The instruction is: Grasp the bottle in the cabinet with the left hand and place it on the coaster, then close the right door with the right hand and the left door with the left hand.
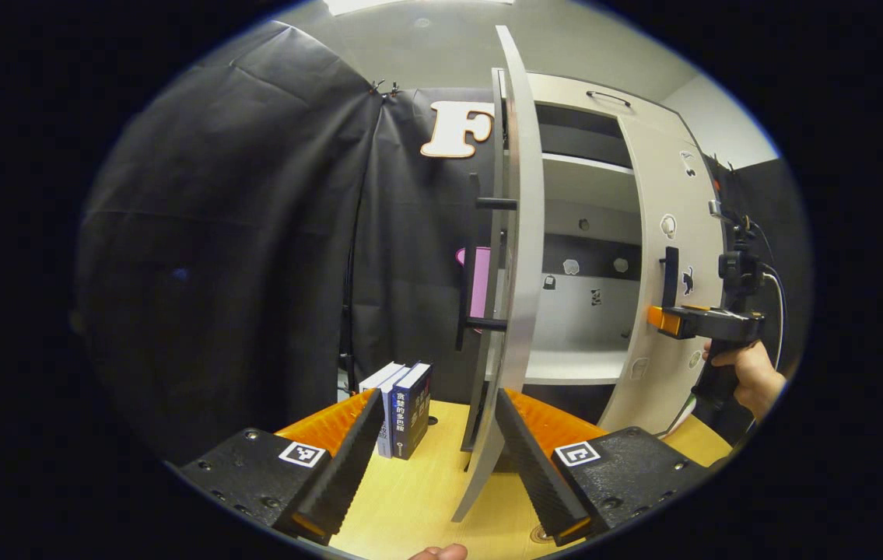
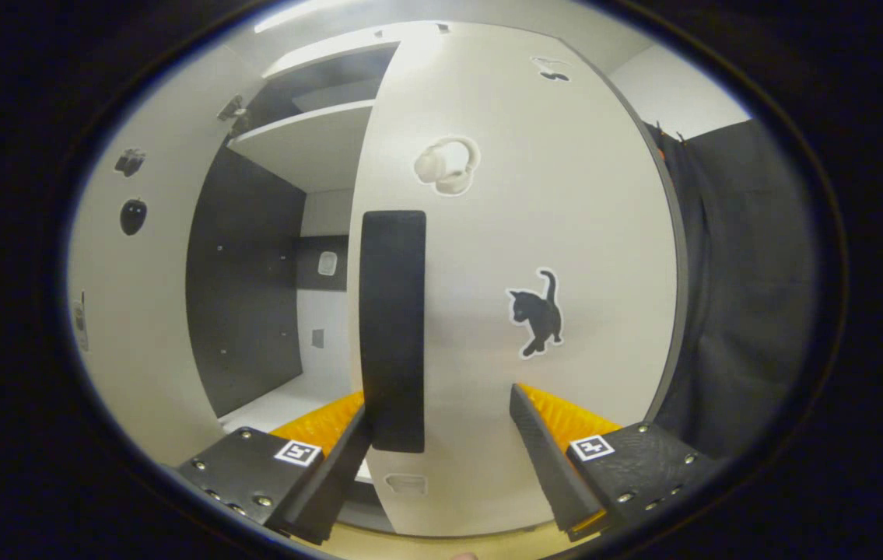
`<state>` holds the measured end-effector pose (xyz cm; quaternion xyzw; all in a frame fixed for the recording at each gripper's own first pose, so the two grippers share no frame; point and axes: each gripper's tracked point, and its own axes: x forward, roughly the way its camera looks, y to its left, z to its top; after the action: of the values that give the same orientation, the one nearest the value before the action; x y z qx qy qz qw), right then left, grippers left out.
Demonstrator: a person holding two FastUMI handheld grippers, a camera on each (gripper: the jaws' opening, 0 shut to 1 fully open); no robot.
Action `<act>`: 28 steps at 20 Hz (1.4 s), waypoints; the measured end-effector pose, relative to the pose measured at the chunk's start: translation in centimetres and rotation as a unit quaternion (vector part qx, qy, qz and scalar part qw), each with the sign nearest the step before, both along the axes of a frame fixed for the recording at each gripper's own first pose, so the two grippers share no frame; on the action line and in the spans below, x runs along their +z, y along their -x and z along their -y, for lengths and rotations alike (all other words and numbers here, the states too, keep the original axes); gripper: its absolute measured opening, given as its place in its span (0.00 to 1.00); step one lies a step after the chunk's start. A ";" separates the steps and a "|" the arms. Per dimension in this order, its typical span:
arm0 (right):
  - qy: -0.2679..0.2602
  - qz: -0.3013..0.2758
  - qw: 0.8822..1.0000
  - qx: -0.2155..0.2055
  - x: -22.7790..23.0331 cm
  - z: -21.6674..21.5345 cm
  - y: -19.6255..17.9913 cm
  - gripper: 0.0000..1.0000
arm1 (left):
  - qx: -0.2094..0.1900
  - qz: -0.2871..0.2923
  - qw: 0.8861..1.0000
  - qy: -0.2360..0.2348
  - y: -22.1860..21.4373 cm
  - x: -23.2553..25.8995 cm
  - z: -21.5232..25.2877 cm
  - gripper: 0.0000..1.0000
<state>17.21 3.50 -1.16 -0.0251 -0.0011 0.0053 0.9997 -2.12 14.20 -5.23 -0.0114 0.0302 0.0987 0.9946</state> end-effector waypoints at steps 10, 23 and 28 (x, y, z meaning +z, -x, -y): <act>-0.009 -0.018 1.000 -0.006 -0.5 -0.2 0.2 1.00 | -0.028 0.009 1.000 0.005 -0.4 2.4 -1.5 0.92; 0.009 -0.044 0.998 0.033 -2.0 -0.6 6.3 1.00 | -0.103 0.030 0.994 -0.018 -3.6 5.6 -0.3 0.94; -0.004 -0.058 0.997 0.040 -2.8 0.8 9.1 1.00 | -0.148 0.029 0.988 -0.026 -4.4 5.7 4.0 0.96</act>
<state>8.16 2.71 -3.98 -0.0204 0.0562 0.0469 0.9971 2.24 10.16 0.43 0.0166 -0.0004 -0.0490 0.9987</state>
